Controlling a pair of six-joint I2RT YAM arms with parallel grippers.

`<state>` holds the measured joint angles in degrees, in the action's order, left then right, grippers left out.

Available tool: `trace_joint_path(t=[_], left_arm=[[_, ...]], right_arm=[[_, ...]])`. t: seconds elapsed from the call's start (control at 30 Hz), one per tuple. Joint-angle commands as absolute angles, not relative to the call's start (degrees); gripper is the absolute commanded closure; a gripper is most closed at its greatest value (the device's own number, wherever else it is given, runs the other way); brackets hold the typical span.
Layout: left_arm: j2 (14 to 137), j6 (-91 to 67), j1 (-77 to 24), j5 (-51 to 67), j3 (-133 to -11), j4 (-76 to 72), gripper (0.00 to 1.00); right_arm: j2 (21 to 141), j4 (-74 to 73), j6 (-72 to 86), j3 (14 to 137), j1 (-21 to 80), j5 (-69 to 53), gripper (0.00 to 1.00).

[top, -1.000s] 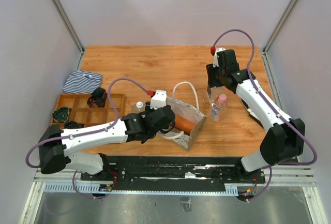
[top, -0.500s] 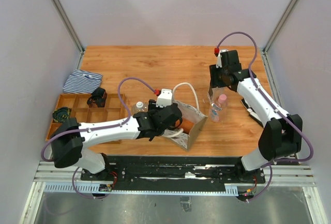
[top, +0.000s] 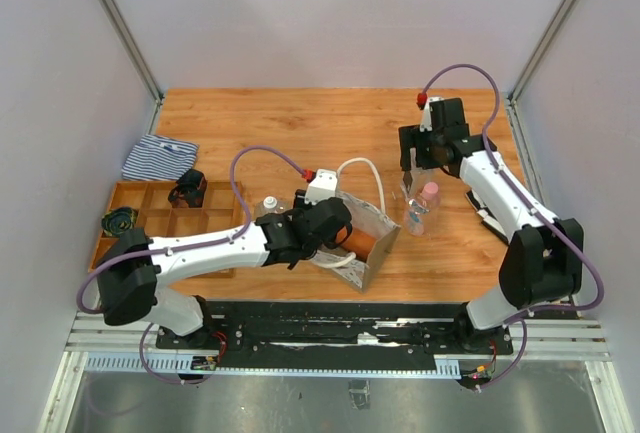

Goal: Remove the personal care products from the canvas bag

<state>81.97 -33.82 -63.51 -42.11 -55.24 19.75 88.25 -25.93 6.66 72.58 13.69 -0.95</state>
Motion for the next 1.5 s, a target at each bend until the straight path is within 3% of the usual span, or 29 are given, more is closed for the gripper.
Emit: trace_joint_path(t=[0.0,0.03,0.33,0.57,0.67,0.83,1.1,1.47], left_arm=[[75.74,-31.5,-63.48,-42.52,-62.07,19.75,0.99],[74.93,-30.88,-63.49,-42.79,-63.8,20.86,0.99],[71.98,-27.43,-63.53,-46.77,-78.48,28.41,1.0],[72.22,-26.56,-63.47,-60.88,-86.77,34.45,0.99],[73.12,-25.61,-61.93,-62.88,-88.45,34.83,0.99],[71.6,-26.24,-55.64,-61.03,-82.45,30.44,1.0],[69.65,-32.01,-36.31,-43.93,-67.08,22.99,0.99],[72.31,-35.31,-31.56,-39.06,-56.28,13.08,0.99]], right_arm=[[81.47,-24.92,6.79,72.13,13.2,-0.86,0.06],[79.91,-24.76,6.7,72.06,13.22,-1.25,0.0],[65.32,-27.56,3.83,74.06,20.65,-3.27,0.01],[63.35,-31.78,3.77,73.51,32.16,-14.0,0.28],[64.85,-32.8,3.33,73.02,36.66,-14.75,0.32],[71.32,-33.75,2.07,73.01,42.33,-15.92,0.32],[83.36,-32.79,-0.25,73.83,47.13,-13.48,0.33],[99.45,-28.78,-2.69,72.91,48.84,-8.26,0.31]])
